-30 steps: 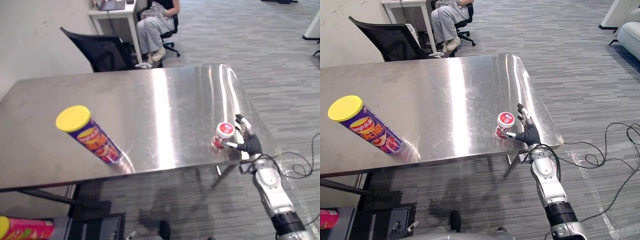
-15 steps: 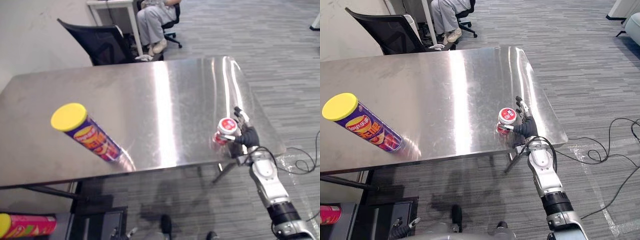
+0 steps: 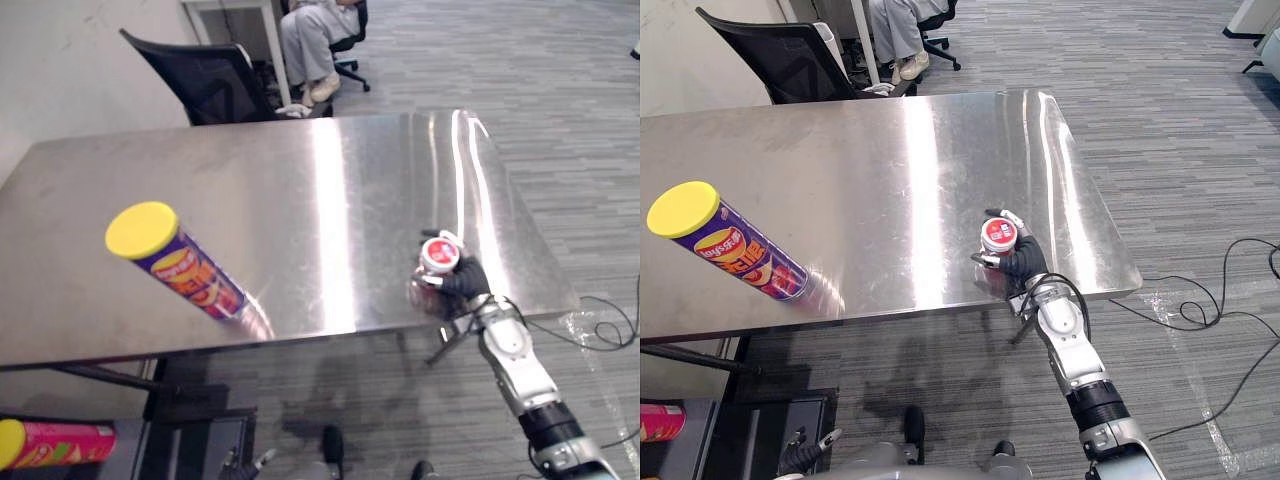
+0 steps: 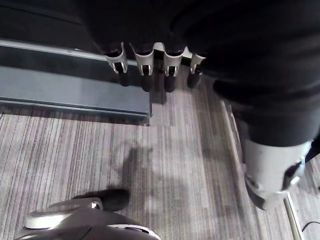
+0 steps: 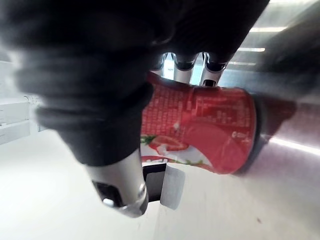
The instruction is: Put the gum and the chips on the shelf.
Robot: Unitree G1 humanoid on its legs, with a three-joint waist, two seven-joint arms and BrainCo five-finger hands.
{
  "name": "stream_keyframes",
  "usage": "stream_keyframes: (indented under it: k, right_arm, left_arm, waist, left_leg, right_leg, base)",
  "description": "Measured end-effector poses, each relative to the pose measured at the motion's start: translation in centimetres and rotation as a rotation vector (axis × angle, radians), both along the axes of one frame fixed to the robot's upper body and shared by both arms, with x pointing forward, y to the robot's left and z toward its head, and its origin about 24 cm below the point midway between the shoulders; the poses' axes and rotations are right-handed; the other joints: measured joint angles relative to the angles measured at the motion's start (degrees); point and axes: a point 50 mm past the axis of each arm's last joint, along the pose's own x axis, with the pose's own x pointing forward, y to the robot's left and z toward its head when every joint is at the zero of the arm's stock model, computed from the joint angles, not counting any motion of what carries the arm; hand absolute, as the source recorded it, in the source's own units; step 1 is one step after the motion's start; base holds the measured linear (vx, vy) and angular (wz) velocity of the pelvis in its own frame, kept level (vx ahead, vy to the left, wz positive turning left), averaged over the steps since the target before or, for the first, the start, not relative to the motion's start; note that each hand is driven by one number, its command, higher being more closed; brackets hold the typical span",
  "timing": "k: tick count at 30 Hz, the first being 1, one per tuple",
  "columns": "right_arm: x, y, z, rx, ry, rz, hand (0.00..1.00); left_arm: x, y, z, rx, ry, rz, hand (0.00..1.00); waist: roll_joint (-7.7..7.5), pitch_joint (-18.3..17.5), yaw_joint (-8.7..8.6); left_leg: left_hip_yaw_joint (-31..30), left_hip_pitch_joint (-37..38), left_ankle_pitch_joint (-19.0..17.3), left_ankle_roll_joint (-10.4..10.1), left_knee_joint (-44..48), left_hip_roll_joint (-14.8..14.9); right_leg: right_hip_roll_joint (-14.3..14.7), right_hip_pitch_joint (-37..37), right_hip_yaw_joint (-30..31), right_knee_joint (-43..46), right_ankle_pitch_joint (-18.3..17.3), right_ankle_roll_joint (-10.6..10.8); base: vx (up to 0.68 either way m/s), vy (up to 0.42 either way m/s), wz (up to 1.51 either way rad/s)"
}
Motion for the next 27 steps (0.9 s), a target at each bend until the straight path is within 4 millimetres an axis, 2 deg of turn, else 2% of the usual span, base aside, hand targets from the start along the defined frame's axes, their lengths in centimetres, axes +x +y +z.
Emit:
stream_keyframes:
  k: [11,18,22,27]
  right_arm:
    - [-0.3,1.1,0.0,-0.007,-0.003,0.049,1.0]
    - [-0.4,1.1,0.2,-0.002,-0.016,0.028,1.0]
    - [-0.6,1.1,2.1,0.014,-0.102,0.014,1.0]
    - [-1.5,-0.7,5.2,0.058,-0.237,-0.055,1.0]
  left_arm:
    - [0.5,-0.1,0.1,0.005,-0.009,-0.01,0.0]
    - [0.5,0.0,0.1,0.007,-0.01,-0.01,0.0]
    - [0.5,0.0,0.1,0.008,-0.009,-0.01,0.0]
    - [0.3,0.1,0.1,0.009,-0.007,-0.005,0.0]
  waist:
    - [0.0,0.0,-0.03]
    - [0.0,0.0,-0.05]
    - [-0.01,0.0,-0.07]
    - [-0.17,-0.1,-0.12]
  left_leg:
    - [-0.1,-0.4,0.0,-0.1,0.0,0.2]
    - [0.1,-0.4,-0.1,-0.1,0.0,0.5]
    - [0.5,-0.4,-0.1,-0.1,0.1,0.6]
    - [1.1,-0.3,-0.1,-0.1,0.3,0.8]
  right_leg:
    - [0.1,-0.3,0.0,-0.1,0.0,0.0]
    - [0.2,-0.4,0.3,0.0,0.0,0.0]
    - [0.3,-0.6,0.7,0.1,0.0,0.0]
    - [0.4,-0.8,1.2,0.2,0.1,0.0]
  base:
    - [0.0,0.0,0.0]
    - [0.0,0.0,0.0]
    - [0.0,0.0,-0.05]
    - [0.0,0.0,-0.04]
